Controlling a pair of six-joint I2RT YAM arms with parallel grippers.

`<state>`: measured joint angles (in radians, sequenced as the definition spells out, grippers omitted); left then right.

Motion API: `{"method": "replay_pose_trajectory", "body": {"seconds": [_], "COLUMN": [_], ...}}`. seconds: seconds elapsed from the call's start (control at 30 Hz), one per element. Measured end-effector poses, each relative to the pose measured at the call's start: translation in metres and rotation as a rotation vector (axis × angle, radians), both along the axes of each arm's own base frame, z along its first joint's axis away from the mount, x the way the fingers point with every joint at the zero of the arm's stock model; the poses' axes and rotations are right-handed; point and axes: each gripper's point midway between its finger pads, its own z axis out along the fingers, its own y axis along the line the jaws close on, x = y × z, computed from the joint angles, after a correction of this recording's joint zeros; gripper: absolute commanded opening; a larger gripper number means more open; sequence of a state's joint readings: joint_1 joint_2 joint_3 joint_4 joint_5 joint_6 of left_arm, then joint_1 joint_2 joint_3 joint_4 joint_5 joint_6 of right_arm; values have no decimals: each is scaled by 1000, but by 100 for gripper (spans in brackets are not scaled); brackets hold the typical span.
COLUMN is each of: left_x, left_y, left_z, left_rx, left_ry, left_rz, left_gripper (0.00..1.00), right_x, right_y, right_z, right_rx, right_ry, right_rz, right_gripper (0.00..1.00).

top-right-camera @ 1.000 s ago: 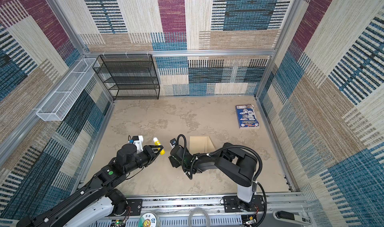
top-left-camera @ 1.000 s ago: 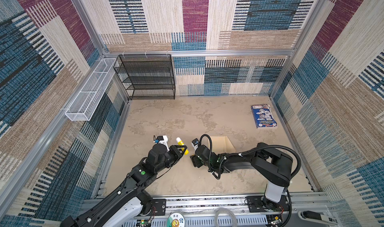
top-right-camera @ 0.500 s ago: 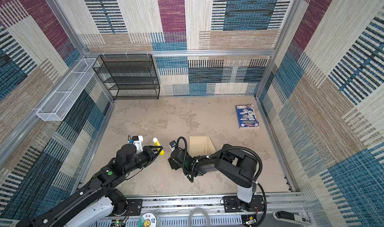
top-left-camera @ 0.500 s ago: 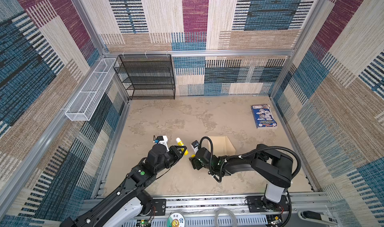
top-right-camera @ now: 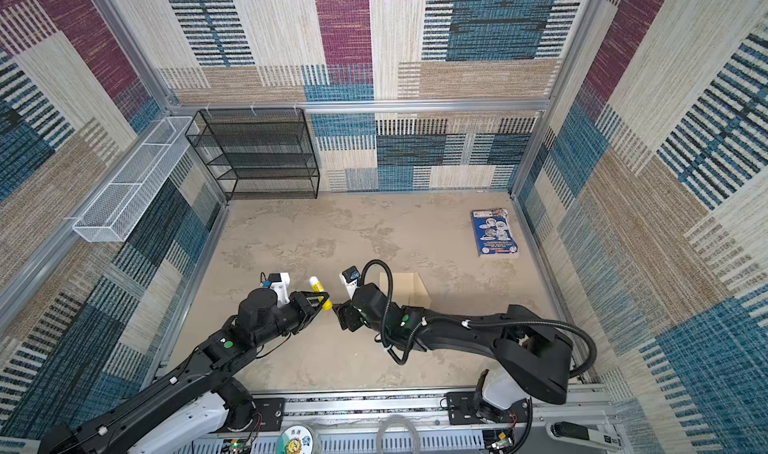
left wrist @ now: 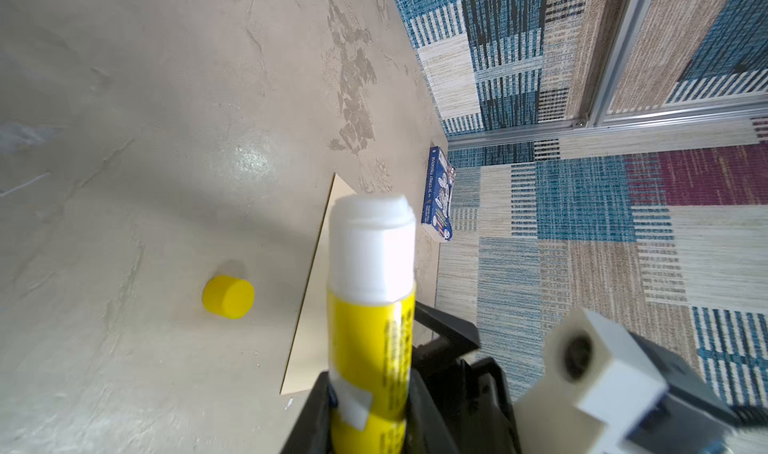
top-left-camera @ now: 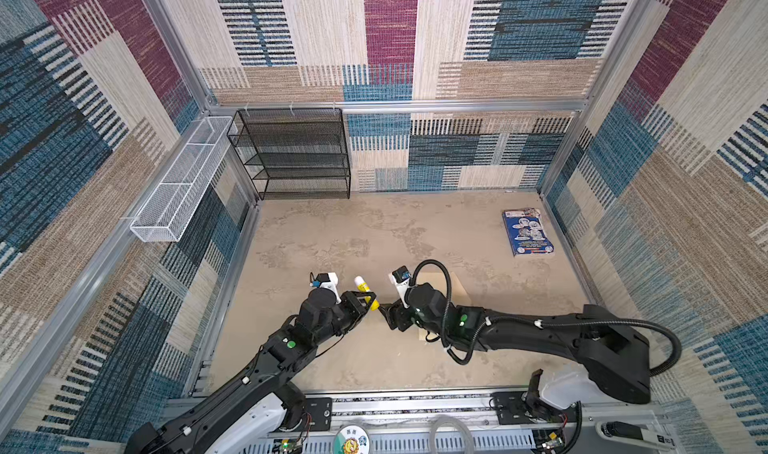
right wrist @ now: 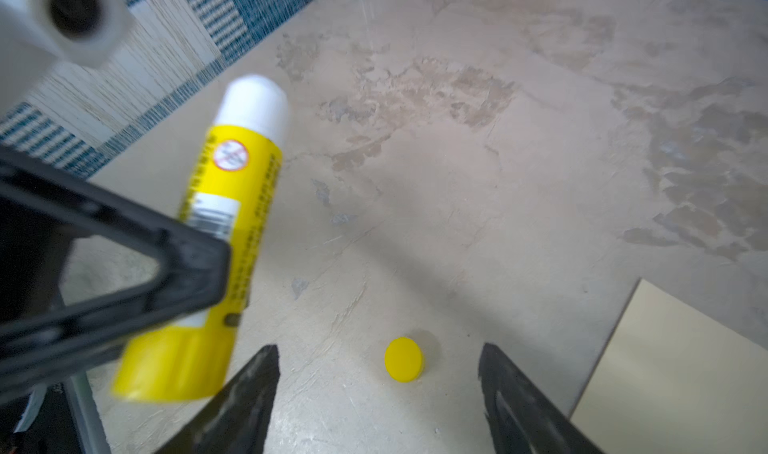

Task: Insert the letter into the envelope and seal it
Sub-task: 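Grasp the glue stick body with the right gripper from the left gripper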

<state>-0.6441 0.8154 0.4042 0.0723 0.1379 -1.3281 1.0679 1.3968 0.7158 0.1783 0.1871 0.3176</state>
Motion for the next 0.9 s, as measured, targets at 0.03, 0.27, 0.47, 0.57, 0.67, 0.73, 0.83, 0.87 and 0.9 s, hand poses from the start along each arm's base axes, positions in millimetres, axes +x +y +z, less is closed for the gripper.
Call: {"method": "replay_pose_trajectory", "body": {"seconds": [0.03,0.27,0.47,0.57,0.67,0.73,0.83,0.87,0.9], "left_x": [1,12,11,9,8,7,5,5,4], "left_y": [-3,-23,-30,-30,-30,-31,-32,-32,-33], "left_z": [-1,15,30,34,35,35,36,36,36], "left_rx": [-20,-179,-251,-262,-268,-270,-272,-273,-274], "left_ry": [10,13,0,-13,-16,-15,-15,-17,-17], "left_rz": [2,-8,-26,-32,-35,-37,-41,-44,-46], "left_gripper": [0,0,0,0,0,0,0,0,0], "right_x": [-6,-34,-32,-28,-21,-17,-10,-9,-7], "right_y": [-4,-6,3,5,8,8,10,10,10], "right_z": [7,40,42,45,49,49,48,47,46], "right_rx": [31,203,231,242,250,250,248,248,248], "right_ry": [-7,-52,-55,-58,-62,-62,-56,-53,-50], "right_rz": [18,139,156,137,111,95,71,65,60], "right_gripper": [76,73,70,68,66,65,62,61,59]}}
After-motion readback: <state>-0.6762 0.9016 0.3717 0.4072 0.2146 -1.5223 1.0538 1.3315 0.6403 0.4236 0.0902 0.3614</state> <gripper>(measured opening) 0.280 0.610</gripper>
